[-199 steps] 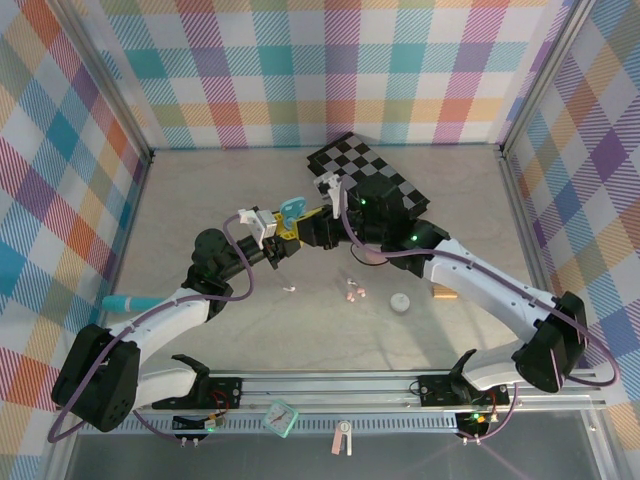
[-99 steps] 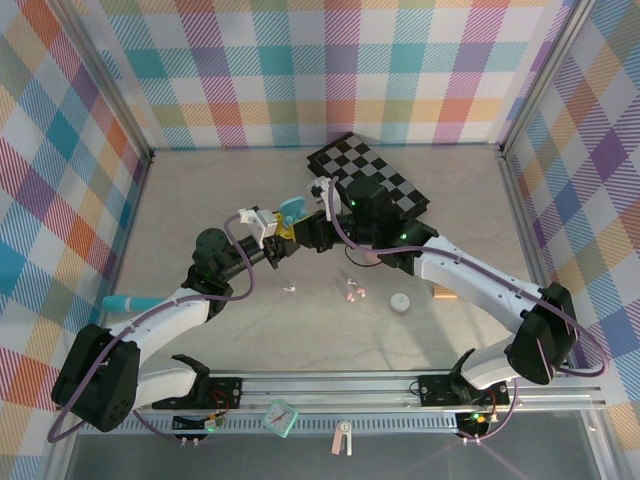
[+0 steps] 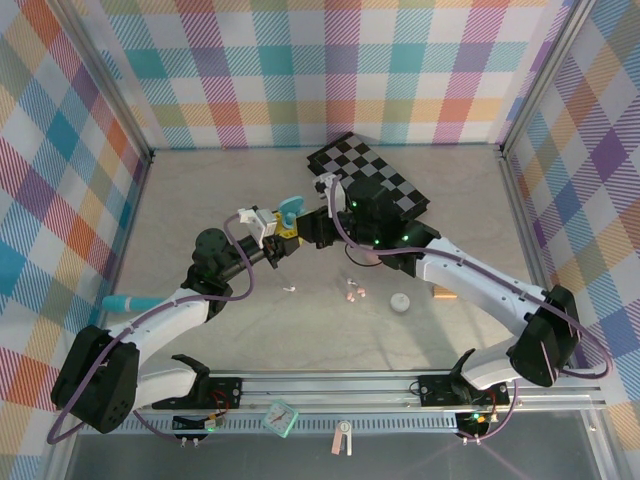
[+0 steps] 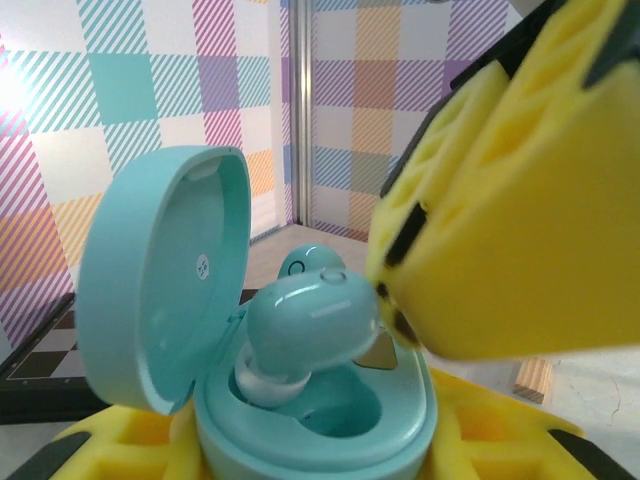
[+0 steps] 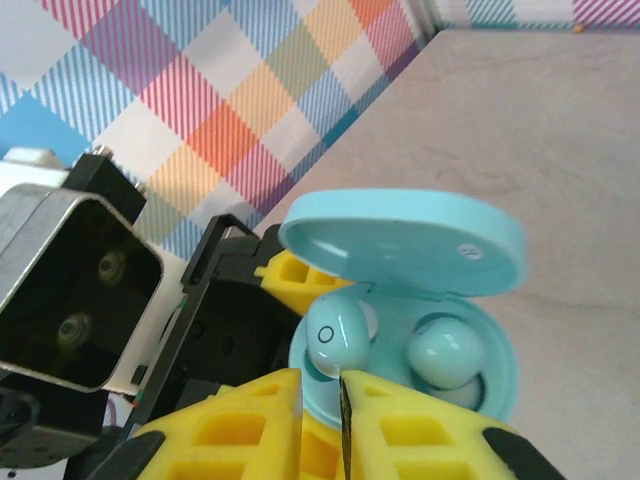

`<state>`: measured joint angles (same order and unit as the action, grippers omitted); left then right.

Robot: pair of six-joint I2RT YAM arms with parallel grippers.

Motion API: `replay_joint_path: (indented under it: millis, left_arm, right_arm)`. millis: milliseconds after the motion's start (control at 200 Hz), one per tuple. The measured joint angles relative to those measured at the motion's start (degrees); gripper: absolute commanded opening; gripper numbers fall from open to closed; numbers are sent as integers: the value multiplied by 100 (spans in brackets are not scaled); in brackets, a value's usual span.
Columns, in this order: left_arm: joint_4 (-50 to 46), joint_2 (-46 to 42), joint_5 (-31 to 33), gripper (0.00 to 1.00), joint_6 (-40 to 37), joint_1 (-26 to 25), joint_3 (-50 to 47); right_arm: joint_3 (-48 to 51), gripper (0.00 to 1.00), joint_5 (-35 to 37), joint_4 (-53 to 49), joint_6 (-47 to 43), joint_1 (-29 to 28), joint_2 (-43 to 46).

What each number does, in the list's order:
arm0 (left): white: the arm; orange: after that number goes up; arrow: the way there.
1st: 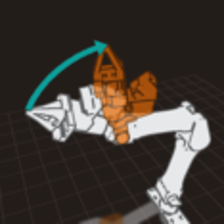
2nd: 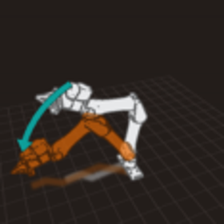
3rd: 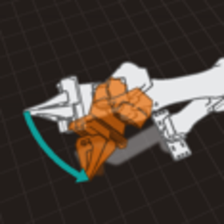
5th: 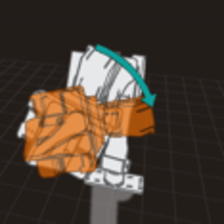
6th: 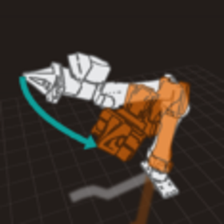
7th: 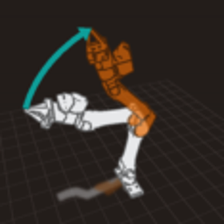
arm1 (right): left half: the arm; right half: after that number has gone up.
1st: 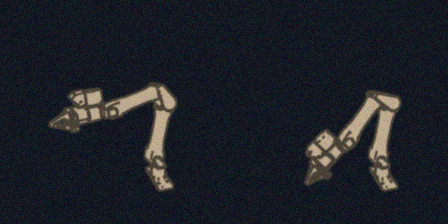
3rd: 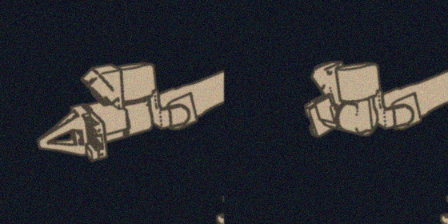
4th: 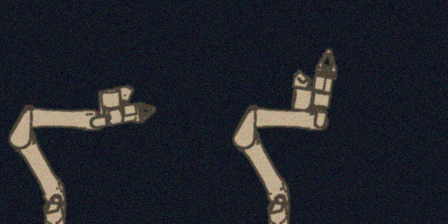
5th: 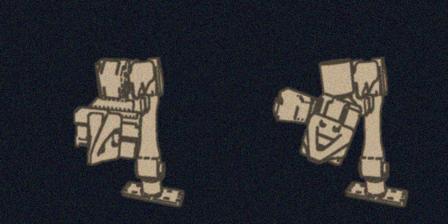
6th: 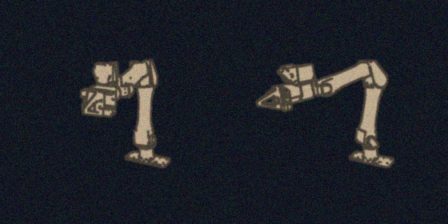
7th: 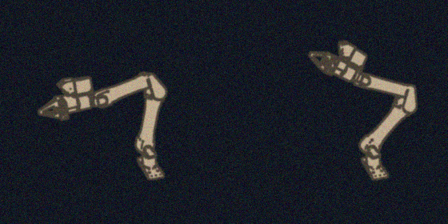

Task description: Insert the wireless bluetooth earbuds into the charging case

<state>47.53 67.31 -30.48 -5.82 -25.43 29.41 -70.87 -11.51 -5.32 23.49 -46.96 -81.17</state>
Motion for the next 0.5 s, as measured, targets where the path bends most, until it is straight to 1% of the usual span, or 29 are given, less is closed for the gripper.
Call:
replay_joint_path:
  millis: [210,500]
  left_arm:
    - [2,-39,-35,32,2,0,0]
    - [0,-42,-35,32,0,0,0]
  right_arm:
    - [0,20,190,11,2,17,11]
    - [0,21,186,11,2,46,11]
